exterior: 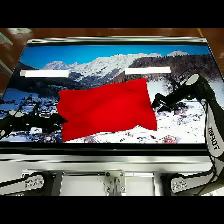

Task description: Fold the shirts.

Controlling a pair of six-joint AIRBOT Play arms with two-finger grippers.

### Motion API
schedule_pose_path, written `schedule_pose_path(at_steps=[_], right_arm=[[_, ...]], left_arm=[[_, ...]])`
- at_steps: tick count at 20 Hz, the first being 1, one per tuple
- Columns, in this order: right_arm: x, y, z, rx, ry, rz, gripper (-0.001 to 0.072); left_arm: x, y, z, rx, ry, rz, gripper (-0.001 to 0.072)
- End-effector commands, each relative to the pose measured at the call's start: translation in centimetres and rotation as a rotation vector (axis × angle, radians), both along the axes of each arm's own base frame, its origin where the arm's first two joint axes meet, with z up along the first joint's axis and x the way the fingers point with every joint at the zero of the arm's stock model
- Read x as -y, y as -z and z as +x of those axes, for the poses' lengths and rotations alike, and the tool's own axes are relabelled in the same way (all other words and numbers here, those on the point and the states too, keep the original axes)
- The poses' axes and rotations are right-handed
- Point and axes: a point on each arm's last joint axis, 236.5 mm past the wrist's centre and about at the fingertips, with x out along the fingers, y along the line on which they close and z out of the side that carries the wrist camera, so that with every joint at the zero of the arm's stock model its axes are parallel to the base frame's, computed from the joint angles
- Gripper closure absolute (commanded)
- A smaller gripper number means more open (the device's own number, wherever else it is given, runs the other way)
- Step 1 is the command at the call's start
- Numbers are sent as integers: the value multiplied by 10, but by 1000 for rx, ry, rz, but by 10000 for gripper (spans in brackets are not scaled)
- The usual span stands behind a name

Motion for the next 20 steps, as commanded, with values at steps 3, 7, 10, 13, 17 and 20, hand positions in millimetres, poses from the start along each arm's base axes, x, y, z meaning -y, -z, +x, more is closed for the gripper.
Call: schedule_pose_path(at_steps=[3, 7, 10, 13, 17, 20], right_arm=[[-1, 1, 2, 4, 8, -1, 153], [12, 7, -13, -45, -34, -63, 153], [28, 16, -48, -164, -71, -68, 153], [28, 31, -80, -269, -15, 30, 40], [27, 56, -83, -254, 57, 31, 32], [19, 65, -71, -215, 89, 13, 32]], left_arm=[[16, 20, 2, -21, 15, 7, 284], [20, 17, 3, -13, 37, -5, 659], [26, 4, 4, 13, 101, -27, 663], [26, -15, 13, 73, 129, -20, 664], [26, -38, 22, 132, 147, -15, 663], [27, -45, 23, 148, 151, -13, 663]])
